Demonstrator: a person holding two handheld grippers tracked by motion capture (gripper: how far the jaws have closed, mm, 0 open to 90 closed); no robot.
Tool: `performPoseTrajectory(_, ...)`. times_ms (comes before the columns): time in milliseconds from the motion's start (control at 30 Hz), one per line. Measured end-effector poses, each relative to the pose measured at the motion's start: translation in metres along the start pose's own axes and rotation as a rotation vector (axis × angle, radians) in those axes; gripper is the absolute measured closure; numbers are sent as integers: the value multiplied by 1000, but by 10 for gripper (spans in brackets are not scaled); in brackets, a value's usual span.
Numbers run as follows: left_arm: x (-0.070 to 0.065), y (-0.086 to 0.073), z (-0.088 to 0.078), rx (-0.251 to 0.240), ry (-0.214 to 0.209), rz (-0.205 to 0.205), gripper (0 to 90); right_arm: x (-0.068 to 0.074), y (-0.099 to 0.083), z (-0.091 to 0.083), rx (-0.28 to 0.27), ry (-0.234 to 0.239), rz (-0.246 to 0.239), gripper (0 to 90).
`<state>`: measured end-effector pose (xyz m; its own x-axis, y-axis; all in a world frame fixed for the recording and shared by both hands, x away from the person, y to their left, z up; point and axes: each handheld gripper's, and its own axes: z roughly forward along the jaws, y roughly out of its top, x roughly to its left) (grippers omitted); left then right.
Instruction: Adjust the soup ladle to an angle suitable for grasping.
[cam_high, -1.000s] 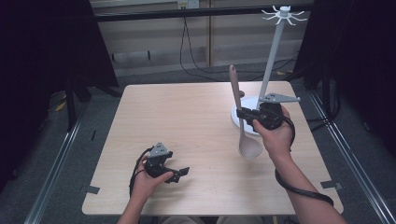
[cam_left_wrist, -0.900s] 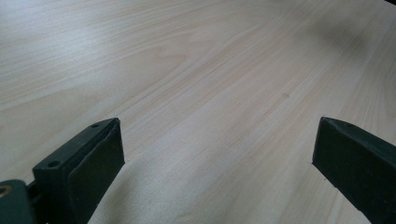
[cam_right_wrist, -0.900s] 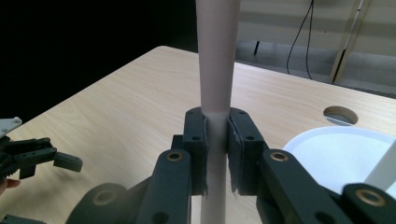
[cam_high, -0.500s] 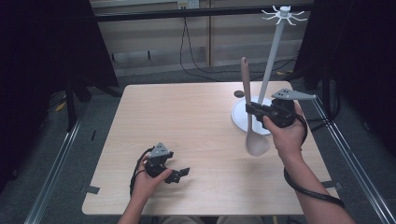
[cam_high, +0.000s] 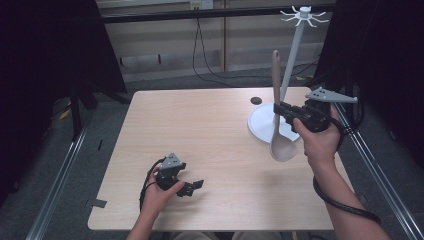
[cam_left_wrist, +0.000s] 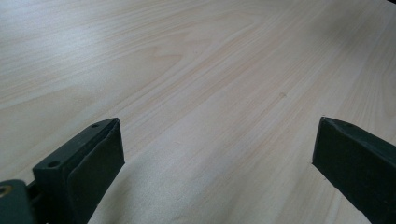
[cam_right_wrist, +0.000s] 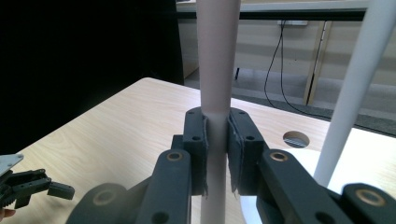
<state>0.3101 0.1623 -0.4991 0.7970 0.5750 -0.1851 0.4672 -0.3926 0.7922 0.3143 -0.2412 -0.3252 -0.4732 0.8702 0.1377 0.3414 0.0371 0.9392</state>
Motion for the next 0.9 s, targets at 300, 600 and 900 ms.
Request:
performPoseTrajectory(300,-1,0,1,-1,-3,-2,19,-4,9,-10,-22,-15,11,798)
performPoseTrajectory(600,0,0,-1,-2,1,-3,19,-9,21,-24,-65,-40,9,798)
performPoseTrajectory(900,-1,0,0,-1,-3,-3,19,-20,30,-36,-94,-87,16,797)
